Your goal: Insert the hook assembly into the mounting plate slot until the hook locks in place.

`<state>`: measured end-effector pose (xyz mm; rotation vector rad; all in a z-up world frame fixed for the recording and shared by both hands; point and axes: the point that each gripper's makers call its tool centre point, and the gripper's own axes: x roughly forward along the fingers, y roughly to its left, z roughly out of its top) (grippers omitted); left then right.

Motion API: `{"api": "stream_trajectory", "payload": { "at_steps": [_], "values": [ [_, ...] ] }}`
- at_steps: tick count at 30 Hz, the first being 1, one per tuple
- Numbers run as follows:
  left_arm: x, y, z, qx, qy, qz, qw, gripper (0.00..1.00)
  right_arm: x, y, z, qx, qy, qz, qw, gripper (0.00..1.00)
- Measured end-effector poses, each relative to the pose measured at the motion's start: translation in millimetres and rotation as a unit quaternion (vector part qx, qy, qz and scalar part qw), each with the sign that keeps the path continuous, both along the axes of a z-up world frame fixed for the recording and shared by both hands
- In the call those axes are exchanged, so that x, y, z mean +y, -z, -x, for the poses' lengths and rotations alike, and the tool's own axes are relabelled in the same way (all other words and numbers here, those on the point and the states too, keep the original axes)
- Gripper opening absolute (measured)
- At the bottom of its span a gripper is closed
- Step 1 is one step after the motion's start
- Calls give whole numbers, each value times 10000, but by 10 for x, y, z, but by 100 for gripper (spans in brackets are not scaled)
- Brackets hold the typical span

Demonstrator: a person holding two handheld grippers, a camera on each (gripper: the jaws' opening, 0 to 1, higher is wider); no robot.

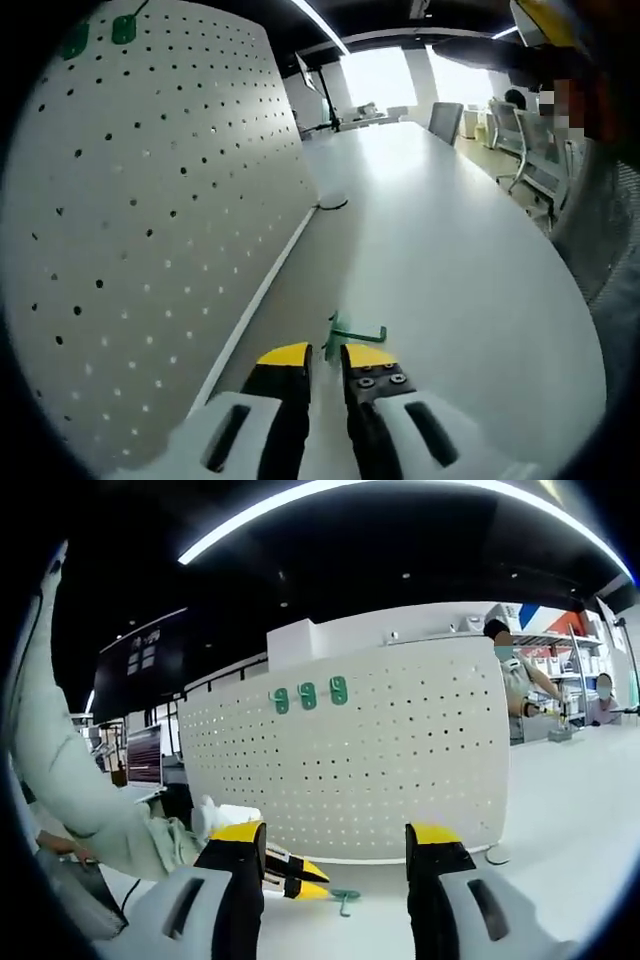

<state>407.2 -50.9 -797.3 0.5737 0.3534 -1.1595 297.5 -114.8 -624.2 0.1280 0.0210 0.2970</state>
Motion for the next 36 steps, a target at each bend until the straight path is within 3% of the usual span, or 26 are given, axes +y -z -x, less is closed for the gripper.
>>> {"api": "stream_trajectory", "payload": {
  "at_steps": [15, 36],
  "values": [
    [-45, 185, -53, 129, 70, -134, 9998, 13, -70, 9, 2, 32, 136, -56, 9999, 54],
    [-155, 245, -106, 285, 47, -75, 9996, 4, -130, 34, -14, 95, 231, -190, 9995, 55]
  ]
}}
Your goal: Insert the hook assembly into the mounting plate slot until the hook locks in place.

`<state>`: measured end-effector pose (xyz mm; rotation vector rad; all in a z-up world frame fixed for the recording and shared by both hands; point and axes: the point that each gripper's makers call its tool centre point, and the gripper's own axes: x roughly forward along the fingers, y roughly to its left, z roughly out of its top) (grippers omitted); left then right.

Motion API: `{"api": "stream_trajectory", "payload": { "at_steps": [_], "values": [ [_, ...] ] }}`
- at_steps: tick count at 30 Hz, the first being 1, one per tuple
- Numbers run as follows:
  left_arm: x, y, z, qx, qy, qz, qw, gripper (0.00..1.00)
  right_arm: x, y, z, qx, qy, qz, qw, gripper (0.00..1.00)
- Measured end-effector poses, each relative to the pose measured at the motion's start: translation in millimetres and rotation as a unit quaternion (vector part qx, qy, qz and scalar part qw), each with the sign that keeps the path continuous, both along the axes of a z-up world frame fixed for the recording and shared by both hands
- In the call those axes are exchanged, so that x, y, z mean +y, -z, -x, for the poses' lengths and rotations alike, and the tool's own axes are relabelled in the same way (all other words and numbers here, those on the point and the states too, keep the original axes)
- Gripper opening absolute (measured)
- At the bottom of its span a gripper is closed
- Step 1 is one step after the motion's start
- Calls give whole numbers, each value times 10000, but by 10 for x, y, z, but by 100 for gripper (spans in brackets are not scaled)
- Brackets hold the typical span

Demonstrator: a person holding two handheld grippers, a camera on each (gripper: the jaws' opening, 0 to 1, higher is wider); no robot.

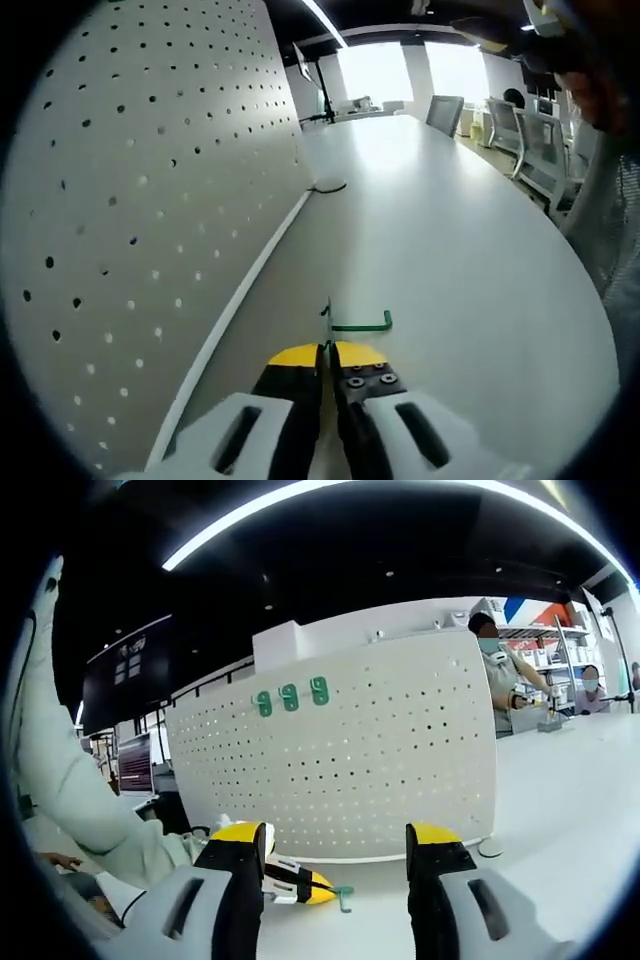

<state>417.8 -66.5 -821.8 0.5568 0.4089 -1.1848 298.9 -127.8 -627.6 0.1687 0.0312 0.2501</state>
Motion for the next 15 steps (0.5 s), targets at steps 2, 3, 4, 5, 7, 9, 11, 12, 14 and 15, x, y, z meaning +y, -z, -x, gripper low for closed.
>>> {"api": "stream_trajectory", "payload": {
  "at_steps": [2, 3, 4, 5, 7, 9, 11, 12, 14, 15],
  "values": [
    [3, -1, 9, 8, -29, -1, 10000, 4, 3, 1, 0, 3, -3, 10, 10000, 55],
    [6, -1, 11, 45, -70, 9, 10000, 4, 5, 3, -1, 6, -6, 16, 10000, 54],
    [9, 0, 13, 107, -124, 30, 9999, 4, 7, 4, -1, 9, -11, 17, 10000, 54],
    [12, 0, 16, 133, -143, 40, 9998, 4, 8, 5, -1, 11, -14, 17, 10000, 54],
    [26, 2, 16, 109, -172, 16, 9998, 4, 9, 5, -1, 11, -15, 32, 10000, 54],
    [45, -2, 18, 106, -225, 3, 9997, 4, 11, 8, -1, 17, -22, 35, 10000, 54],
    [58, -19, 20, 93, -256, 18, 9996, 3, 14, 9, -1, 19, -27, 45, 10000, 54],
    [70, -40, 23, 77, -280, 31, 9996, 3, 17, 9, -1, 17, -32, 52, 10000, 54],
    [92, -87, 21, 72, -341, 85, 9994, 3, 24, 7, -1, 12, -44, 67, 10000, 54],
    [101, -114, 20, 66, -370, 121, 9992, 3, 28, 7, -1, 13, -53, 68, 10000, 54]
  ]
}}
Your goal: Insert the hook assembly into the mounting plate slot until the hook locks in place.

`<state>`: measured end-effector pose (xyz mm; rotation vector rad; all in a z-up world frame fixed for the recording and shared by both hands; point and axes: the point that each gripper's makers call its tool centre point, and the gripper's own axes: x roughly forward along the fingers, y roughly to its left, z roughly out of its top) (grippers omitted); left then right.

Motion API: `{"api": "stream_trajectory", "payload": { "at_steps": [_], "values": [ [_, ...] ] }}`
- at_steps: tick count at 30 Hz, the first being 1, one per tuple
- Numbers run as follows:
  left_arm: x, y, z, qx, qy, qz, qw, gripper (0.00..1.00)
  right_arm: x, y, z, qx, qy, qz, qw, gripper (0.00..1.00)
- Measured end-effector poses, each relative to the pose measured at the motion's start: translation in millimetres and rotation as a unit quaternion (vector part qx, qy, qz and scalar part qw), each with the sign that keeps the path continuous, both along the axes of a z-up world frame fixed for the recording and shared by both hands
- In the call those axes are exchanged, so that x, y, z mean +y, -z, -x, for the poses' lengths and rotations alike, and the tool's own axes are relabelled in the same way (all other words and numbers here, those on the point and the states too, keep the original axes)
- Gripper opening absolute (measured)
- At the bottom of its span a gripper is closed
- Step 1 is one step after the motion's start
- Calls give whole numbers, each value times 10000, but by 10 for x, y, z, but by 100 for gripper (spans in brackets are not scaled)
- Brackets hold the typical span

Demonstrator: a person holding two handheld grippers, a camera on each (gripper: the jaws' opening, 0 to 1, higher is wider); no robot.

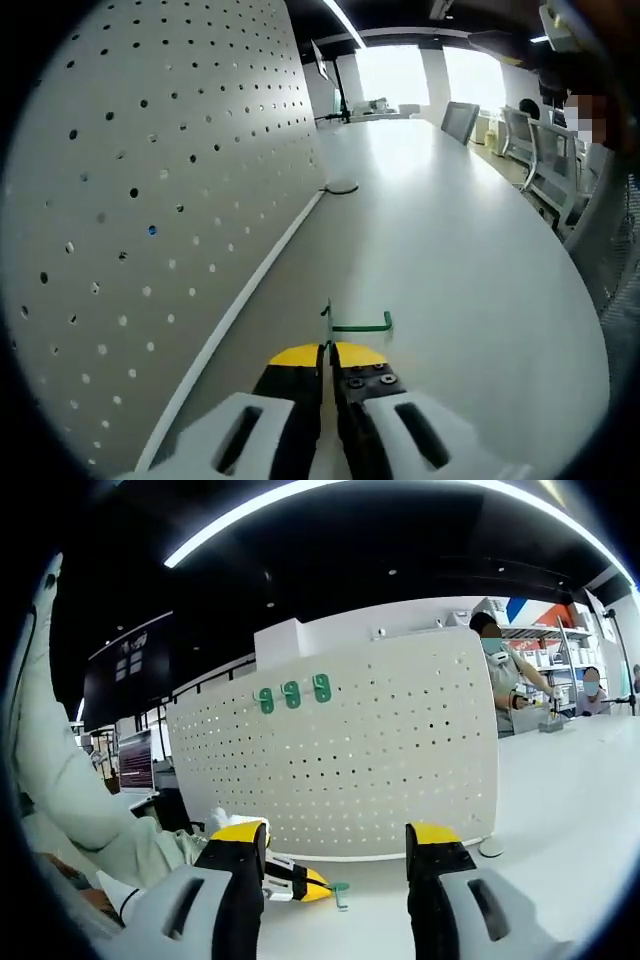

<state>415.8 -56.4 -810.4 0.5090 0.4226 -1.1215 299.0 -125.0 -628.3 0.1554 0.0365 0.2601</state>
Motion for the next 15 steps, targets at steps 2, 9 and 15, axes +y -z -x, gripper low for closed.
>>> {"api": "stream_trajectory", "payload": {
  "at_steps": [2, 9, 15],
  "values": [
    [25, -56, -13, -35, -65, 51, 10000, 3, 9, 2, 0, 3, -18, 28, 10000, 54],
    [108, -243, -58, -185, -217, 164, 9995, 3, 45, -3, 4, -17, -82, 87, 9999, 54],
    [154, -416, -57, -328, -307, 269, 9986, 3, 57, -10, 7, -37, -103, 125, 9999, 54]
  ]
}}
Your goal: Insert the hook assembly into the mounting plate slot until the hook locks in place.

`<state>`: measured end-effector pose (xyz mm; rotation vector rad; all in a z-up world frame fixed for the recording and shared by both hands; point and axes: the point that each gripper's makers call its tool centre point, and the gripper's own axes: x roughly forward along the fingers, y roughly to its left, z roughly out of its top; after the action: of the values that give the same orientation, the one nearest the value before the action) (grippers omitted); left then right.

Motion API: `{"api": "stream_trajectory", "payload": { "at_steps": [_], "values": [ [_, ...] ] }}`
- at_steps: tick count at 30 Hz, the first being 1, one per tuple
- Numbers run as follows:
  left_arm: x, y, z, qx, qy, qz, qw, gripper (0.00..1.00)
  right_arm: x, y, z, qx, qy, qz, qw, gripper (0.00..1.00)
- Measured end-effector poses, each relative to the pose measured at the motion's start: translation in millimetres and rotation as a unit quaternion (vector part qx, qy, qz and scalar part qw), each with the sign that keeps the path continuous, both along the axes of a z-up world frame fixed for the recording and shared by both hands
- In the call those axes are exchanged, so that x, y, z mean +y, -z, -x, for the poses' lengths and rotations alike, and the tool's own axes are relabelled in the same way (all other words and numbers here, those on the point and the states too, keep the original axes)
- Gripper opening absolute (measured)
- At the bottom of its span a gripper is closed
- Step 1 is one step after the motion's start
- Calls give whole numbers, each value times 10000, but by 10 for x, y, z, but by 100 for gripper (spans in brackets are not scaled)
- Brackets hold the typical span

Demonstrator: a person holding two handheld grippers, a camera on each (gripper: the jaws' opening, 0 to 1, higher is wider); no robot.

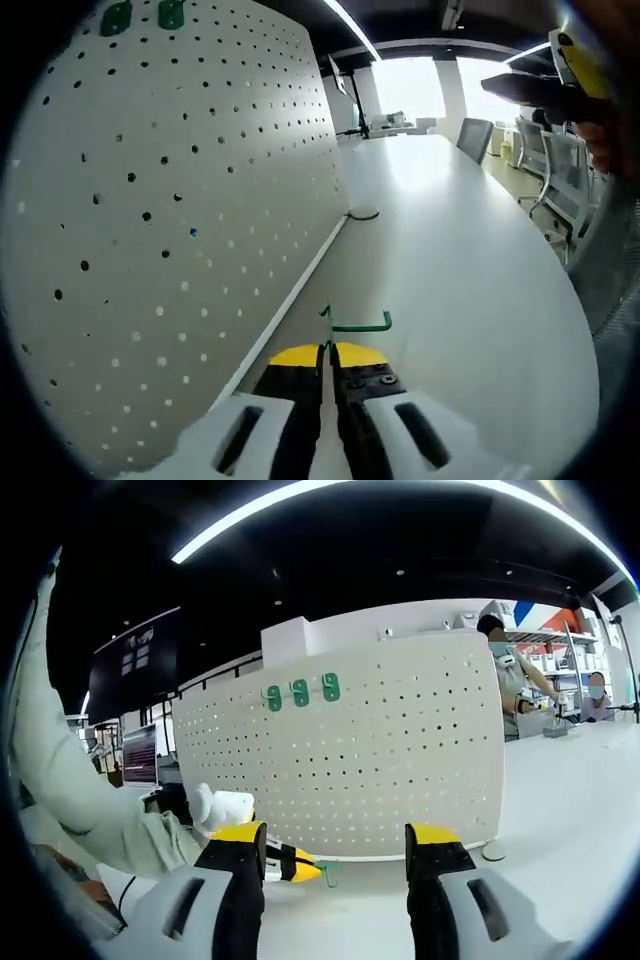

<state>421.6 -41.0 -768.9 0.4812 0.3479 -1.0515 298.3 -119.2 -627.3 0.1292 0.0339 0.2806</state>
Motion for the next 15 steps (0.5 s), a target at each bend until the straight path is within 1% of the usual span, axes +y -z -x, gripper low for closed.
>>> {"api": "stream_trajectory", "payload": {
  "at_steps": [6, 9, 15],
  "values": [
    [86, -184, -26, -162, -140, 126, 9997, 3, 31, -5, 2, -20, -56, 62, 10000, 54],
    [181, -316, -61, -246, -302, 247, 9989, 3, 54, -6, 4, -28, -94, 91, 9999, 54],
    [333, -546, -42, -422, -479, 423, 9971, 3, 90, -6, 7, -36, -168, 133, 9998, 54]
  ]
}}
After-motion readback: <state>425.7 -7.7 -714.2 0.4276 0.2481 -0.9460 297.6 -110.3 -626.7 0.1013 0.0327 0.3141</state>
